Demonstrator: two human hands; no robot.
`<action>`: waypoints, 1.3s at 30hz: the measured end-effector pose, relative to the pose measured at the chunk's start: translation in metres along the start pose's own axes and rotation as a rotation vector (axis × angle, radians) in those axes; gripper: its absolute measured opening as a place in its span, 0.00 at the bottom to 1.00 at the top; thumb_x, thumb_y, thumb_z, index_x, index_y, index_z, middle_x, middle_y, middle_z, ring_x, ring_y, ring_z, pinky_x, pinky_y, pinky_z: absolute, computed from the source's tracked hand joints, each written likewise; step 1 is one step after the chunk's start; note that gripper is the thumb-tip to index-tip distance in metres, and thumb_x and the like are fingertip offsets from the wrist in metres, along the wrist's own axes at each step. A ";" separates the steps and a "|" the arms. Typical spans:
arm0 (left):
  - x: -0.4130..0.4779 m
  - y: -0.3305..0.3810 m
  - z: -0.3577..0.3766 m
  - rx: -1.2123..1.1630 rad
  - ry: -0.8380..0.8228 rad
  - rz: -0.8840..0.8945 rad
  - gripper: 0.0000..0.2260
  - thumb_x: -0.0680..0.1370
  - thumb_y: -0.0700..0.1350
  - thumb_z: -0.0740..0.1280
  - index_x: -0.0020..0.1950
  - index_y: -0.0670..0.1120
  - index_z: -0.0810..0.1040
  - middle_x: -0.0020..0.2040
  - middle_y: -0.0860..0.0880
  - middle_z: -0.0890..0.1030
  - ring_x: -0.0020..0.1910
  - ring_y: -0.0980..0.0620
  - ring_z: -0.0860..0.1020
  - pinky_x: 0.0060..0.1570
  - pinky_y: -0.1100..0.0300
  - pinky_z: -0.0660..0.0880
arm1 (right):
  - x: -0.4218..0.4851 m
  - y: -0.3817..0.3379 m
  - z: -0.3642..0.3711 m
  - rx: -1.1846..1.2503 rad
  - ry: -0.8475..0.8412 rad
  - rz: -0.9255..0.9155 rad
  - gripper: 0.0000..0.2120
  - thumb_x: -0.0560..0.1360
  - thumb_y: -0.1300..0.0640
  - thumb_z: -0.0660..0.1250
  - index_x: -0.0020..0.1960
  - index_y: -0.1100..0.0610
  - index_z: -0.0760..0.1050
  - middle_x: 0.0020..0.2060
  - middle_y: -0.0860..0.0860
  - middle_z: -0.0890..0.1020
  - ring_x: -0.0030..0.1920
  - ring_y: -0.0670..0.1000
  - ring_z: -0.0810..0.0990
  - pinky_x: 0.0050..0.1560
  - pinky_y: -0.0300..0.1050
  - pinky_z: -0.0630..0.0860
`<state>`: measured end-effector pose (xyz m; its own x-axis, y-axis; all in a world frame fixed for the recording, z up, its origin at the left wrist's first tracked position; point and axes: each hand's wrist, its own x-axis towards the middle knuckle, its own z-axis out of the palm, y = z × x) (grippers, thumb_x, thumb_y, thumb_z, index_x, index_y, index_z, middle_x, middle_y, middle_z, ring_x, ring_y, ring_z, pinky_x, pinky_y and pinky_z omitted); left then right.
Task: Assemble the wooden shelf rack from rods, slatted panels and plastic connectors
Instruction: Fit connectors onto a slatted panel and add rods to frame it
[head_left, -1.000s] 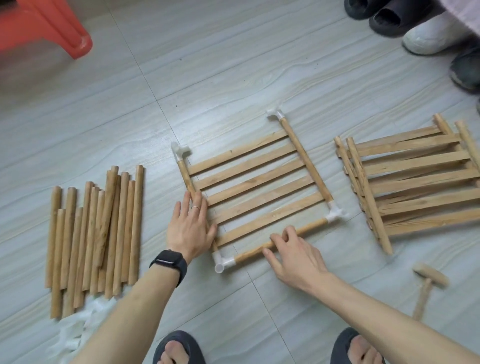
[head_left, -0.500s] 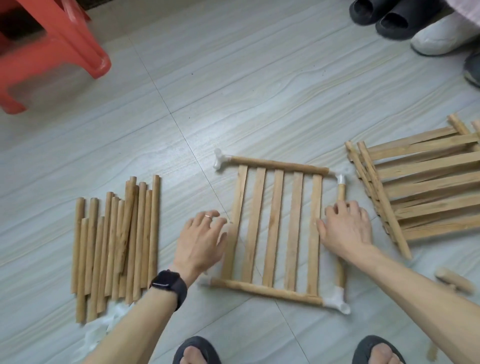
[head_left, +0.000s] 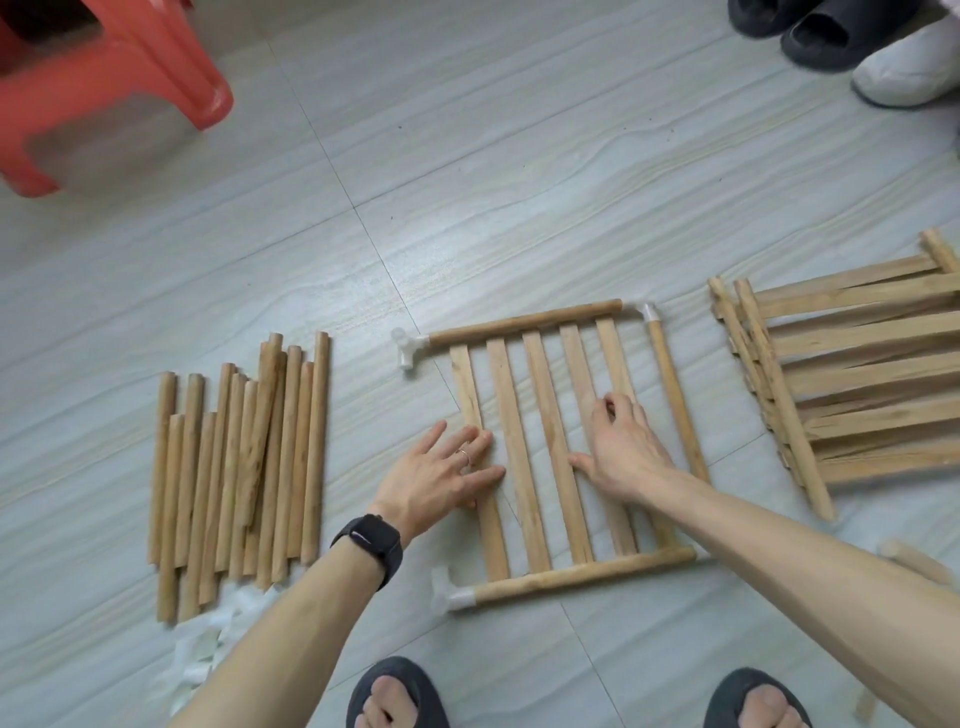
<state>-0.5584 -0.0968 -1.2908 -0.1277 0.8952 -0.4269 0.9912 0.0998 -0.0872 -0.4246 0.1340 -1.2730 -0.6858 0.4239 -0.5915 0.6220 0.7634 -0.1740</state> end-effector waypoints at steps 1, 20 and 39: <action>0.002 -0.002 -0.005 0.079 0.038 0.046 0.24 0.79 0.50 0.70 0.75 0.60 0.71 0.76 0.45 0.71 0.76 0.44 0.67 0.75 0.46 0.63 | 0.005 -0.003 -0.006 -0.003 -0.018 -0.033 0.41 0.80 0.43 0.65 0.80 0.64 0.51 0.79 0.59 0.53 0.78 0.59 0.55 0.77 0.51 0.58; 0.008 -0.030 -0.023 -0.239 0.061 -0.424 0.29 0.79 0.63 0.62 0.77 0.54 0.63 0.81 0.46 0.59 0.79 0.44 0.57 0.76 0.46 0.57 | -0.039 0.023 0.050 -0.254 -0.035 -0.369 0.40 0.68 0.73 0.63 0.74 0.52 0.55 0.60 0.51 0.68 0.60 0.55 0.70 0.45 0.46 0.70; -0.014 0.001 0.005 -0.510 0.096 -0.611 0.20 0.86 0.50 0.54 0.78 0.58 0.66 0.73 0.55 0.73 0.67 0.47 0.72 0.53 0.53 0.71 | -0.008 0.037 0.013 -0.422 0.097 -0.228 0.14 0.82 0.59 0.55 0.66 0.48 0.65 0.58 0.51 0.68 0.53 0.57 0.70 0.37 0.49 0.68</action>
<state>-0.5554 -0.1116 -1.2893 -0.6723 0.6494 -0.3554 0.6441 0.7498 0.1516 -0.3914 0.1523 -1.2856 -0.8311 0.2512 -0.4962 0.2581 0.9645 0.0560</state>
